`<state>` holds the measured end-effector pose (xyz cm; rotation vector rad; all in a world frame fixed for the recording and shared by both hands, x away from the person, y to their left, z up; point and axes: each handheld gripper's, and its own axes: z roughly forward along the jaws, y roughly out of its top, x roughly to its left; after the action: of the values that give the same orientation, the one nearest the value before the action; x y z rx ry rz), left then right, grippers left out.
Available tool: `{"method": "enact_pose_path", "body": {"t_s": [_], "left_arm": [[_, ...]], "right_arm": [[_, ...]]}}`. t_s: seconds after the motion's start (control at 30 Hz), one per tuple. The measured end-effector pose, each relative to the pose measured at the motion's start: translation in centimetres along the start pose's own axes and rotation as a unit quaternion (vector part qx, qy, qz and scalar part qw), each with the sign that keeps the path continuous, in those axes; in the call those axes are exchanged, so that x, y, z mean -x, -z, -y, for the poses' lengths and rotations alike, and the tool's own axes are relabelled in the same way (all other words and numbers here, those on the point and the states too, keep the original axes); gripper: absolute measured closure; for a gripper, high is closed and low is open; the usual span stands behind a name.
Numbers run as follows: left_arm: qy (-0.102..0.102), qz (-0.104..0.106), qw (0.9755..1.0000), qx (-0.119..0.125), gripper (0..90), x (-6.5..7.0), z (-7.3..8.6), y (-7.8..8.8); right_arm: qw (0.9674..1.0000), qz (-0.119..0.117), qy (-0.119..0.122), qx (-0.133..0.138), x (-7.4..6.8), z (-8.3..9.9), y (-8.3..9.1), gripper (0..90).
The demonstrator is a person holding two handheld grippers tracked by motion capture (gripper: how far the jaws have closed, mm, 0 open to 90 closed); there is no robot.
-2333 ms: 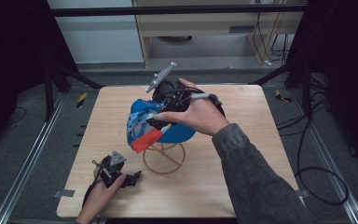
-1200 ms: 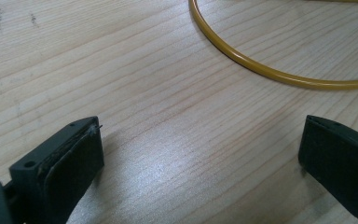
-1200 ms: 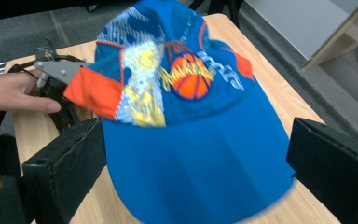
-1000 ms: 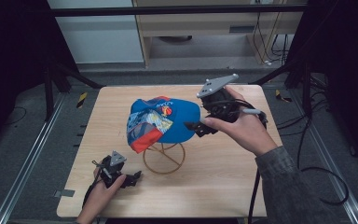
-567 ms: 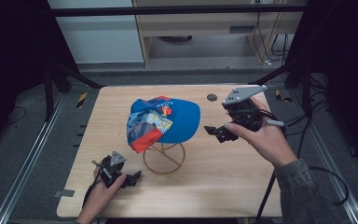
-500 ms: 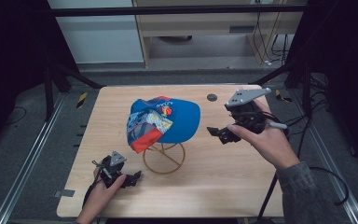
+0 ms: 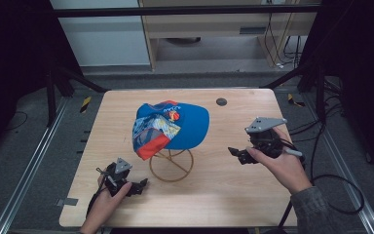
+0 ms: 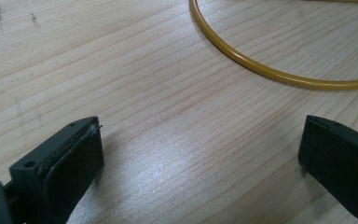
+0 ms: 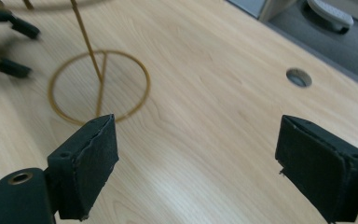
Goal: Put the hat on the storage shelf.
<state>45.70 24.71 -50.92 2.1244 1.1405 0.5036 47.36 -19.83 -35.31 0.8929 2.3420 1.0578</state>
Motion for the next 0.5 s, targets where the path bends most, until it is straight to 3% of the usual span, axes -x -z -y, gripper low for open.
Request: {"method": "enact_pose_path", "body": {"t_s": [0.3, 0.5], "left_arm": [[0.000, 0.000, 1.0000, 0.000, 0.0, 0.0, 0.0, 0.0], [0.000, 0.000, 1.0000, 0.000, 0.0, 0.0, 0.0, 0.0]], "right_arm": [[0.9992, 0.016, -0.034, -0.016, 0.8, 4.0, -2.1, 13.5], [0.9988, 0.023, -0.041, -0.016, 1.2, 5.7, -2.7, 13.7]]}}
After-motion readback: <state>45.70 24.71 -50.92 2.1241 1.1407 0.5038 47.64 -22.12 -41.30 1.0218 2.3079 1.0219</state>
